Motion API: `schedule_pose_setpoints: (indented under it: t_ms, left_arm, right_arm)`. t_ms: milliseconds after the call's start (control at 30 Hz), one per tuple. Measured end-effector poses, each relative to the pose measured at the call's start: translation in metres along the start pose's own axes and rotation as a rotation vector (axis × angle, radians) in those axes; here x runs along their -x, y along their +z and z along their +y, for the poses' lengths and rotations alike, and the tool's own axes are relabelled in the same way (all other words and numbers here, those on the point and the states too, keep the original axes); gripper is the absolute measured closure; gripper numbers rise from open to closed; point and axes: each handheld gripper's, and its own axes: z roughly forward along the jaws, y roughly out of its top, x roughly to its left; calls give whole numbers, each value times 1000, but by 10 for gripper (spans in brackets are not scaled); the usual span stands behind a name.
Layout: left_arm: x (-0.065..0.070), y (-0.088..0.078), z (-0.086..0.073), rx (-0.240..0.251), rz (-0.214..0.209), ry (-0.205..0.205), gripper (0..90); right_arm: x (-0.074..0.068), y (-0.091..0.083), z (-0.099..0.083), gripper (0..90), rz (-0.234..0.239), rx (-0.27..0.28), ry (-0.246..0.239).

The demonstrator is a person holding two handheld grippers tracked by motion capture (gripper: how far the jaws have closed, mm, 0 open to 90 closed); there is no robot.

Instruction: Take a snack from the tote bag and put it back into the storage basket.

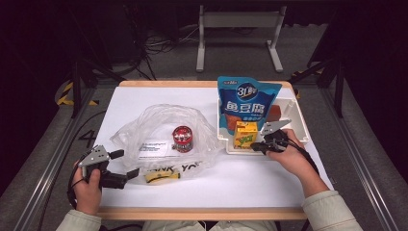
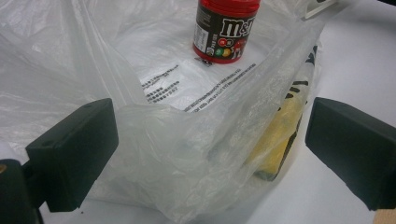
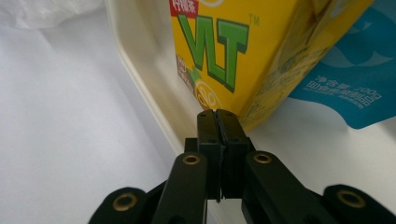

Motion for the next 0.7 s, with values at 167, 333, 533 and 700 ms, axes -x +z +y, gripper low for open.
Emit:
schedule_pose_setpoints:
  t_ms: [167, 333, 533, 700]
  left_arm:
    - [0, -2, 0, 8, 0, 4, 33]
    - [1, 0, 0, -2, 3, 8, 33]
    - [1, -1, 0, 0, 2, 6, 33]
    - [0, -1, 1, 5, 3, 7, 33]
  right_arm:
    - [-5, -9, 4, 843, 43, 31, 15]
    - [-19, -20, 12, 729, 68, 106, 9]
    - [-32, -31, 29, 651, 89, 186, 3]
    - [-41, -35, 49, 557, 97, 224, -17]
